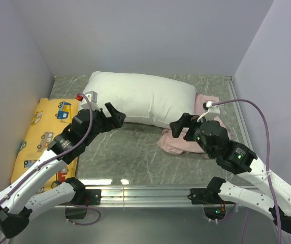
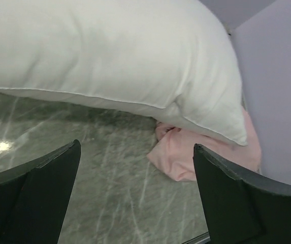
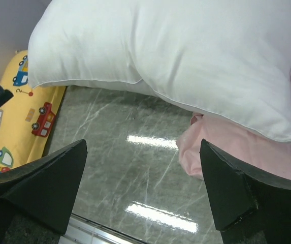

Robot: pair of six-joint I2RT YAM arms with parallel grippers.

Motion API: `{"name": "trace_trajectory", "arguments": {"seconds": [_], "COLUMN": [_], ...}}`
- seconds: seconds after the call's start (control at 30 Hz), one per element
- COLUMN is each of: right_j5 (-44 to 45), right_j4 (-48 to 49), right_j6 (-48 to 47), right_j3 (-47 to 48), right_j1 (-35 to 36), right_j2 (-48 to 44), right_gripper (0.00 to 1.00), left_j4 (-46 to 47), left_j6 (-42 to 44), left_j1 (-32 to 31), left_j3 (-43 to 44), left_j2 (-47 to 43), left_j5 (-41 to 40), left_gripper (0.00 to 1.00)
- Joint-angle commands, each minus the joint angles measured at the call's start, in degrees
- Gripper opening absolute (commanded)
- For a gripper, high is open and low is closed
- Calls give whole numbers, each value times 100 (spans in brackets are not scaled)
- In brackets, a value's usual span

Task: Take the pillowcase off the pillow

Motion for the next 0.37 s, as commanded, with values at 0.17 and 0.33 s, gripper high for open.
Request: {"name": "trace_trajectory", "arguments": {"seconds": [0.17, 0.33], "right_j5": [237, 220], "right_j4": [15, 120], "right_j6": [-233, -294], "right_j3": [101, -13], "right_j1": [6, -3], "right_j2": [129, 130], "right_gripper": [99, 100], "left_j4": [-178, 41], "left_j6": [332, 420], "left_j1": [1, -8], "left_j3": [-433, -408], "left_j2": [-686, -791], "left_j5": [-451, -336], "left_gripper": [97, 96]}}
